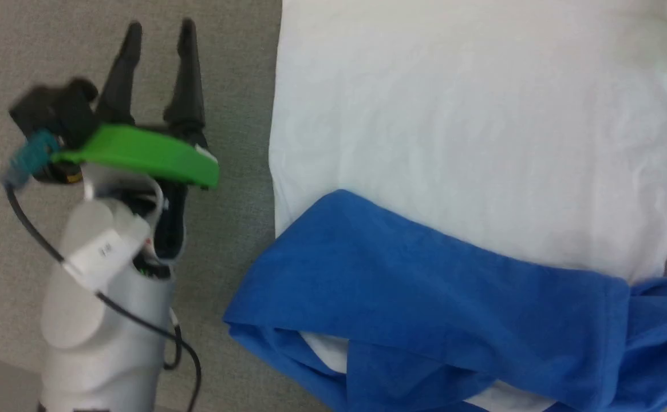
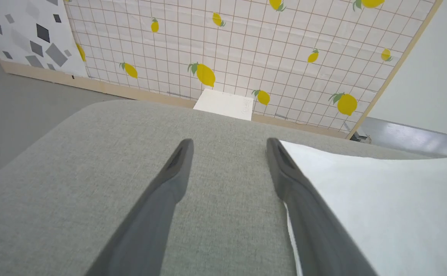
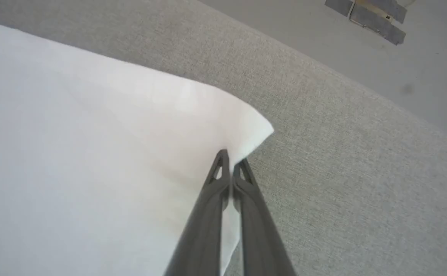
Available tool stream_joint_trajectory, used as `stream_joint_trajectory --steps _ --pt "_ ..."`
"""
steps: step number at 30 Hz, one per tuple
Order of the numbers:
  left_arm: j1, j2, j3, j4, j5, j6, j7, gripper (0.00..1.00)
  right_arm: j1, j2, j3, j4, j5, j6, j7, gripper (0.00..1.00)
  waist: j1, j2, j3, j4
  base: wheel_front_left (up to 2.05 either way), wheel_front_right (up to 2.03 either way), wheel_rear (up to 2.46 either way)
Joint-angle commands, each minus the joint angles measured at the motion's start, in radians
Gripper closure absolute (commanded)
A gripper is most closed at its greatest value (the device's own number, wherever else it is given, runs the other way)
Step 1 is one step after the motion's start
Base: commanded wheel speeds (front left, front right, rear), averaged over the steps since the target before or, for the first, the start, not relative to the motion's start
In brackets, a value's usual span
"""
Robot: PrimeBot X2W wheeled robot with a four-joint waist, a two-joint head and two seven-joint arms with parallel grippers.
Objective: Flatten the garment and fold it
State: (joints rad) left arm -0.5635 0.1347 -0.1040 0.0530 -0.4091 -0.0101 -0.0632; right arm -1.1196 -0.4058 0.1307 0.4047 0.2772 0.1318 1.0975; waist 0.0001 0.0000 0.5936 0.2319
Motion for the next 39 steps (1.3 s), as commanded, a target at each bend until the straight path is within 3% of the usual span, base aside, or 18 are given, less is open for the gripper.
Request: stream_joint_trajectory --steps 1,9,12,16,20,27,33,34,35,39 --pt "-0.042 0.014 0.002 0.01 -0.013 -0.01 0.039 0.0 0.018 -0.006 0.007 -0.009 0.013 -0.001 -0.014 1.0 -0.0001 0.0 -0.033 -0.035 0.0 0.0 0.0" --pt "-0.312 0.092 -0.017 0.163 -0.084 -0.02 0.426 0.0 0.053 0.007 0.083 -0.063 0.074 -0.001 -0.06 1.0 -0.0001 0.0 -0.042 -0.116 0.0 0.0 0.0" --pt "-0.414 0.11 -0.042 0.238 -0.098 -0.011 0.593 0.0 0.047 0.016 0.109 -0.081 0.096 -0.001 -0.076 1.0 -0.0001 0.0 -0.013 -0.145 0.0 0.0 0.0" --pt "-0.509 0.133 -0.067 0.308 -0.088 0.012 0.734 0.0 0.03 0.019 0.147 -0.101 0.12 -0.001 -0.091 1.0 -0.0001 0.0 0.028 -0.178 0.0 0.0 0.0" --pt "-0.568 0.144 -0.088 0.348 -0.073 0.029 0.812 0.0 0.01 0.015 0.176 -0.116 0.142 -0.001 -0.107 1.0 -0.0001 0.0 0.067 -0.201 0.0 0.0 0.0" --pt "-0.592 0.165 -0.11 0.392 -0.046 0.052 0.857 0.0 -0.015 -0.005 0.233 -0.129 0.175 -0.001 -0.123 1.0 -0.0001 0.0 0.111 -0.223 0.0 0.0 0.0" --pt "-0.574 0.151 -0.113 0.419 -0.072 0.066 0.91 0.0 -0.028 -0.025 0.262 -0.122 0.196 -0.001 -0.138 1.0 -0.0001 0.0 0.126 -0.219 0.0 0.0 0.0" --pt "-0.571 0.15 -0.117 0.42 -0.074 0.065 0.918 0.18 -0.03 -0.027 0.265 -0.12 0.198 -0.001 -0.14 1.0 -0.0001 0.0 0.126 -0.218 0.0 0.0 0.0" --pt "-0.569 0.146 -0.116 0.416 -0.081 0.061 0.918 1.0 -0.032 -0.029 0.267 -0.118 0.201 -0.001 -0.142 1.0 -0.0001 0.0 0.127 -0.216 0.0 0.0 0.0" --pt "-0.57 0.143 -0.1 0.395 -0.093 0.05 0.856 1.0 -0.046 -0.037 0.27 -0.111 0.203 -0.001 -0.157 1.0 -0.0001 0.0 0.13 -0.21 0.0 0.0 0.0"
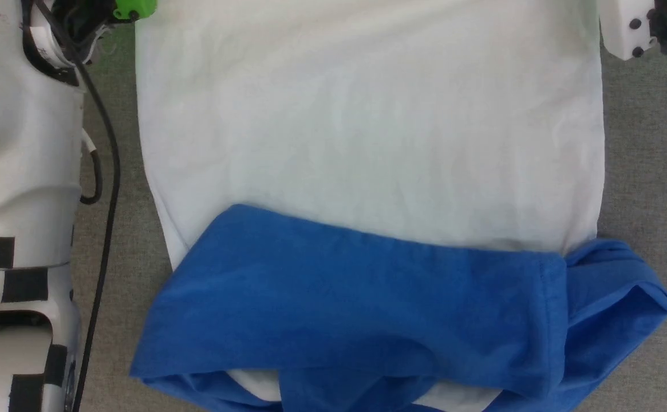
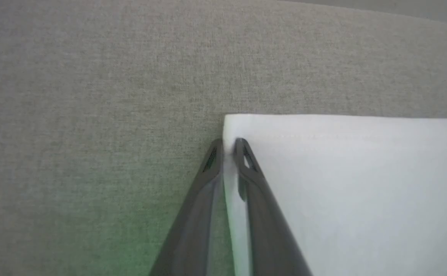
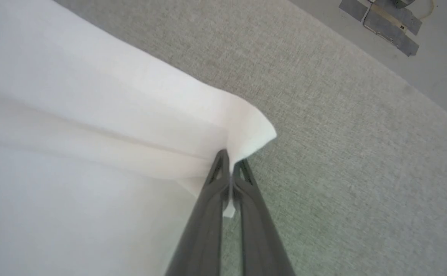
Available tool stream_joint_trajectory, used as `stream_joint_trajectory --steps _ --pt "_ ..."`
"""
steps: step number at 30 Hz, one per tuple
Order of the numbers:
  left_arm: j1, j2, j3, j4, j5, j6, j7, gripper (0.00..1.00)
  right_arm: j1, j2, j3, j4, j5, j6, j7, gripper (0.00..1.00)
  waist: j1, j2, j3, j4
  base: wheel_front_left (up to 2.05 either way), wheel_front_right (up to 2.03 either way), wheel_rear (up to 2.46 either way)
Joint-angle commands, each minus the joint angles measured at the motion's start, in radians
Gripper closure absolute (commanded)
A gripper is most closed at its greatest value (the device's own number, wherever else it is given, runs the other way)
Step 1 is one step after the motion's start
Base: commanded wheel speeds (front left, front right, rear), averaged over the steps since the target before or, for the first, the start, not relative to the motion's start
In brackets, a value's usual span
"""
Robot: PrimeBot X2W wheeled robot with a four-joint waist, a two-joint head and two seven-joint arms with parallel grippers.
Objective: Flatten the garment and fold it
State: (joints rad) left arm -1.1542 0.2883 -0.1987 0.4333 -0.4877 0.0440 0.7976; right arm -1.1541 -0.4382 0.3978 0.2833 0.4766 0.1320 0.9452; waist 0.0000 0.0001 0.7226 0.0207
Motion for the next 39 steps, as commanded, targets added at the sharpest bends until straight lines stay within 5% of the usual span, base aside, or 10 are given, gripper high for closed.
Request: stream_joint_trajectory --steps 1,13,24,32,39 --pt "0.018 -0.009 0.0 0.011 -0.013 -0.005 -0.027 1.0 -0.015 -0.005 0.001 0.012 0.003 -0.001 -0.012 1.0 0.0 -0.0001 0.0 0.002 0.0 0.0 0.0" --pt "-0.076 0.001 0.034 0.024 0.046 0.0 -0.348 1.0 -0.105 0.014 -0.057 0.081 -0.072 -0.001 -0.185 1.0 0.0 -0.0001 -0.018 0.019 0.0 0.0 0.0" --pt "-0.162 -0.011 0.032 0.144 0.066 -0.053 -0.606 1.0 -0.163 0.065 -0.11 0.174 -0.145 -0.001 -0.387 1.0 0.0 -0.0001 -0.071 0.03 0.0 0.0 0.0" --pt "-0.019 -0.034 0.012 0.187 0.013 -0.133 -0.692 1.0 -0.022 0.06 -0.049 0.186 -0.055 -0.001 -0.44 1.0 0.0 -0.0001 -0.234 0.047 0.0 0.0 0.0" --pt "0.187 -0.037 -0.018 0.12 -0.034 -0.16 -0.732 1.0 0.165 0.033 -0.018 0.13 0.046 -0.001 -0.465 1.0 0.0 -0.0001 -0.412 0.061 0.0 0.0 0.0"
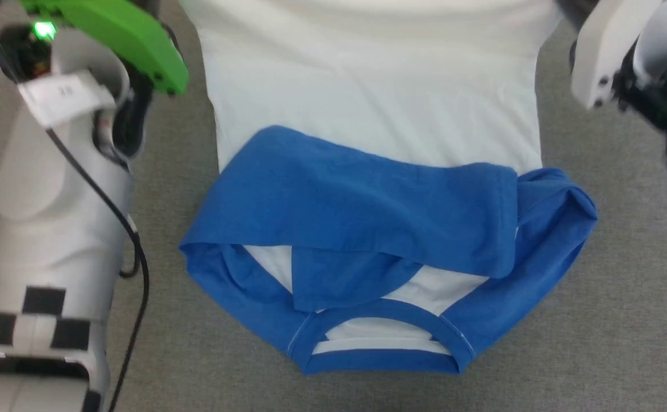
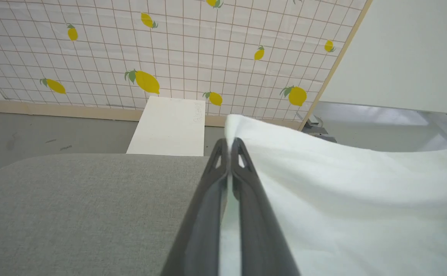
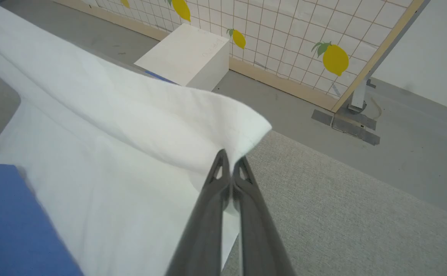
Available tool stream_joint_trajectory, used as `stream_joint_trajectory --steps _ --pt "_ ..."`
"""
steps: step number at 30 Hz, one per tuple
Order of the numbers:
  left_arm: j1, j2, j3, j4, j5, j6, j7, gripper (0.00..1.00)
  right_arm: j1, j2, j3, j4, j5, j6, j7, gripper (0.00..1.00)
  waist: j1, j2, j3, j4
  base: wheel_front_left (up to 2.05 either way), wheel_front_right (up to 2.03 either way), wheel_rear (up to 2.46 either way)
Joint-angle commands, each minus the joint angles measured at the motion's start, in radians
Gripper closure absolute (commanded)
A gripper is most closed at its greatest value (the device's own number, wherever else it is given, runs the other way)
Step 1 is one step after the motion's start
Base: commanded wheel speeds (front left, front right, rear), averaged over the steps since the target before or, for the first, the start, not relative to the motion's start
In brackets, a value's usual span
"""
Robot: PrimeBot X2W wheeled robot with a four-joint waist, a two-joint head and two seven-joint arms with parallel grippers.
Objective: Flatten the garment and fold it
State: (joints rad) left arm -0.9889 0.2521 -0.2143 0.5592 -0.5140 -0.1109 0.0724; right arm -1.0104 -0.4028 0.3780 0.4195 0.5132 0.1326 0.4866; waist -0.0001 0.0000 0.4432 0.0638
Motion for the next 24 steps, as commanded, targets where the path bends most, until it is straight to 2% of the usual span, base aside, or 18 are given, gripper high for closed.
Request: stream_joint_trajectory --steps 1,6,10,16,24 --pt "0.052 -0.002 -0.006 -0.023 -0.012 -0.006 -0.009 1.0 0.048 -0.006 0.004 -0.015 0.019 -0.002 -0.005 1.0 0.0001 0.0 -0.155 0.018 0.0 0.0 0.0" --pt "0.246 -0.003 -0.016 -0.137 -0.049 -0.006 -0.002 1.0 0.217 -0.013 -0.008 -0.074 0.077 -0.002 -0.007 1.0 0.0001 0.0 -0.268 0.019 0.0 0.0 0.0" --pt "0.404 -0.009 -0.013 -0.239 -0.081 0.014 0.009 1.0 0.354 0.001 -0.053 -0.118 0.104 -0.002 -0.016 1.0 0.0001 0.0 -0.318 0.016 0.0 0.0 0.0" --pt "0.622 -0.024 -0.009 -0.372 -0.11 0.048 -0.013 1.0 0.535 0.036 -0.164 -0.169 0.119 -0.002 -0.037 1.0 0.0001 0.0 -0.356 0.015 0.0 0.0 0.0" --pt "0.827 -0.04 0.002 -0.449 -0.151 0.075 -0.043 1.0 0.708 0.081 -0.288 -0.227 0.092 -0.002 -0.021 1.0 0.0001 0.0 -0.375 0.0 0.0 0.0 0.0"
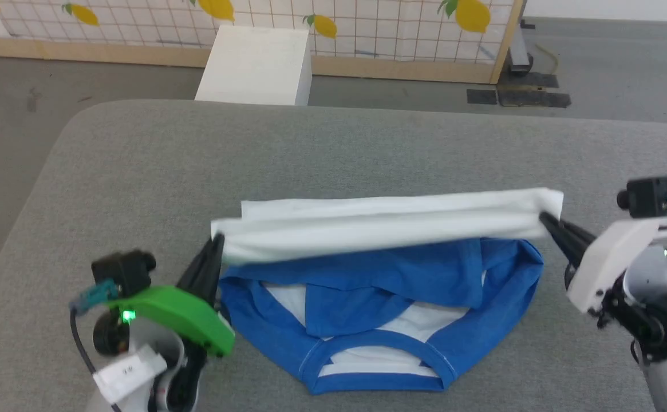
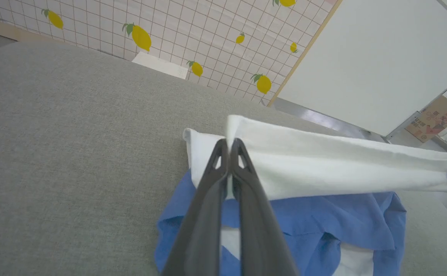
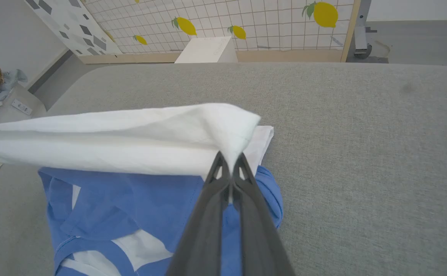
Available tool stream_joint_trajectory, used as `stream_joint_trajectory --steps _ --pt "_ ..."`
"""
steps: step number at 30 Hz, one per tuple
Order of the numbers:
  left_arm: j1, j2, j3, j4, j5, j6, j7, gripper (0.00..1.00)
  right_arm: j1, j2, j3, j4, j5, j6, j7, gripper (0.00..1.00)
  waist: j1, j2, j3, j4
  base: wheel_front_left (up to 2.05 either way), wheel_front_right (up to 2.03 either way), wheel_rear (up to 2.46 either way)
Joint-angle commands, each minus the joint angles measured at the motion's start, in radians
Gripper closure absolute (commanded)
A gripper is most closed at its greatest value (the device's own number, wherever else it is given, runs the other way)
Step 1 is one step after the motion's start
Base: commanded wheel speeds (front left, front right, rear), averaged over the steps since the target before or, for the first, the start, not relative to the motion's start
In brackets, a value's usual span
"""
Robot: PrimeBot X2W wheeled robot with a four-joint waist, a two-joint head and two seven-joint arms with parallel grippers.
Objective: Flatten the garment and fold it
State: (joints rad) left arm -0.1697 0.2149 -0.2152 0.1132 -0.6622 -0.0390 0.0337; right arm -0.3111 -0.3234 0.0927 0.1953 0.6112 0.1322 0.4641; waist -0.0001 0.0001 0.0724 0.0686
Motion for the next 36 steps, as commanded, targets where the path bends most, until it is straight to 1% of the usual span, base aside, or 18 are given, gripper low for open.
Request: stream_joint_trajectory --steps 1,8,11,13,20,30,31,32,33,34,36 --pt "0.031 -0.003 0.001 -0.01 -0.006 0.008 -0.001 1.0 0.031 0.008 -0.016 -0.012 -0.009 -0.002 0.009 1.0 0.0001 -0.0001 -0.007 -0.006 0.0 0.0 0.0" --pt "0.121 -0.01 -0.012 -0.014 -0.025 0.028 0.025 1.0 0.172 0.042 -0.081 -0.072 -0.027 -0.002 0.083 1.0 0.0001 -0.0001 -0.007 0.002 0.0 0.0 0.0" --pt "0.137 -0.019 -0.015 0.008 -0.039 0.03 0.029 1.0 0.215 0.056 -0.092 -0.086 -0.043 -0.002 0.105 1.0 0.0001 -0.0001 -0.004 0.001 0.0 0.0 0.0" --pt "0.146 -0.022 -0.015 0.03 -0.041 0.041 0.035 1.0 0.239 0.068 -0.09 -0.09 -0.052 -0.002 0.12 1.0 0.0001 -0.0001 -0.001 -0.001 0.0 0.0 0.0" --pt "0.169 -0.028 -0.012 0.079 -0.053 0.077 0.059 1.0 0.289 0.087 -0.086 -0.081 -0.067 -0.002 0.159 1.0 0.0001 -0.0001 0.011 -0.001 0.0 0.0 0.0" --pt "0.167 -0.025 -0.018 0.121 -0.062 0.106 0.104 1.0 0.314 0.09 -0.067 -0.065 -0.076 -0.002 0.218 1.0 0.0001 -0.0001 0.003 -0.003 0.0 0.0 0.0" --pt "0.168 -0.026 -0.017 0.122 -0.064 0.109 0.105 1.0 0.313 0.092 -0.065 -0.068 -0.076 -0.002 0.219 0.93 0.0001 -0.0001 0.002 -0.004 0.0 0.0 0.0" --pt "0.17 -0.027 -0.015 0.126 -0.07 0.113 0.113 0.73 0.314 0.091 -0.062 -0.07 -0.075 -0.002 0.221 0.29 0.0001 -0.0001 0.0 -0.005 0.0 0.0 0.0" --pt "0.172 -0.025 -0.018 0.129 -0.072 0.116 0.125 0.43 0.315 0.09 -0.06 -0.071 -0.075 -0.002 0.225 0.0 0.0001 -0.0001 -0.003 -0.005 0.0 0.0 0.0" --pt "0.173 -0.023 -0.018 0.127 -0.073 0.119 0.132 0.0 0.317 0.089 -0.06 -0.074 -0.072 -0.002 0.228 0.0 0.0001 -0.0001 -0.006 -0.006 0.0 0.0 0.0" --pt "0.179 -0.017 -0.02 0.125 -0.079 0.128 0.16 0.0 0.318 0.085 -0.066 -0.081 -0.067 -0.002 0.229 0.0 0.0001 -0.0001 -0.011 -0.005 0.0 0.0 0.0"
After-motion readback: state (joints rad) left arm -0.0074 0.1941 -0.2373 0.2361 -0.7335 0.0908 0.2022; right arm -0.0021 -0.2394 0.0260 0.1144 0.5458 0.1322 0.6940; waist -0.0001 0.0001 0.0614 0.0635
